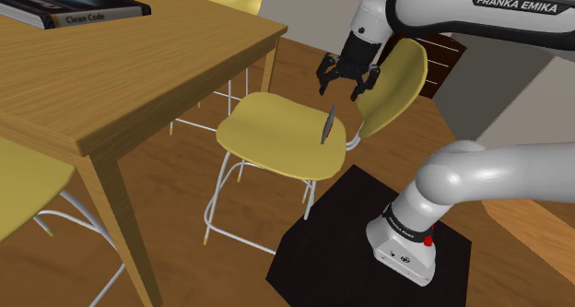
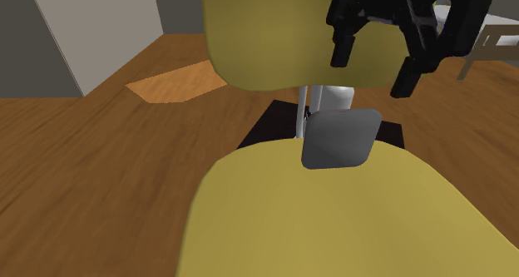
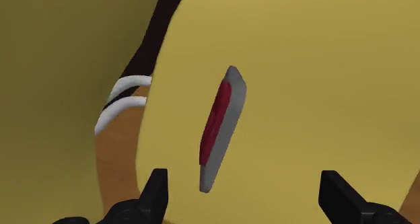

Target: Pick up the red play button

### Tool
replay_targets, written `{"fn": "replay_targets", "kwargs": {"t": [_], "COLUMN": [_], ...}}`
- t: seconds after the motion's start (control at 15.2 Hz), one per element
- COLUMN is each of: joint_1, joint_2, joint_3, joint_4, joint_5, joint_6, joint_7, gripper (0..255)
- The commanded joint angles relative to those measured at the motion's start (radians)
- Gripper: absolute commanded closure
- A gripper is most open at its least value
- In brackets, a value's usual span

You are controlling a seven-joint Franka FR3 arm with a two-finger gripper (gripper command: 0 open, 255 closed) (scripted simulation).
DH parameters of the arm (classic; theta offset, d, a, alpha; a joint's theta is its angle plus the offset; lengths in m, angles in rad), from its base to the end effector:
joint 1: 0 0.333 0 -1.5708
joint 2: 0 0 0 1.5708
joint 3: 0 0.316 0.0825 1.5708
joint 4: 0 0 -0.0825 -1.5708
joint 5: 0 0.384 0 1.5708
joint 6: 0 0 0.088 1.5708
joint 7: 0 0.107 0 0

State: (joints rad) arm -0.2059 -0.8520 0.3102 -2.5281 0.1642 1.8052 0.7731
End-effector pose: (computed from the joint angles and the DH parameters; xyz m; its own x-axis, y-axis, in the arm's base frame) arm 0.3133 0.0624 0.5349 0.6983 -0.7048 0.1251 -0.7079 -0.7059 -0.0258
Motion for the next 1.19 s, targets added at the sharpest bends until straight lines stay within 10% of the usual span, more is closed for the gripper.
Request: {"fn": "replay_targets", "kwargs": {"t": [0.0, 0.66, 0.73, 1.12], "joint_1": [-0.066, -0.054, -0.054, -0.058], "joint_2": [0.023, 0.027, 0.025, 0.042], "joint_3": [0.1, 0.127, 0.124, 0.132], "joint_4": [0.016, -0.081, -0.077, -0.071], "joint_5": [0.08, 0.103, 0.101, 0.102], "joint_6": [-0.111, -0.011, -0.017, -0.005], "joint_7": [0.308, 0.311, 0.311, 0.314], "gripper": [0, 0, 255, 255]}}
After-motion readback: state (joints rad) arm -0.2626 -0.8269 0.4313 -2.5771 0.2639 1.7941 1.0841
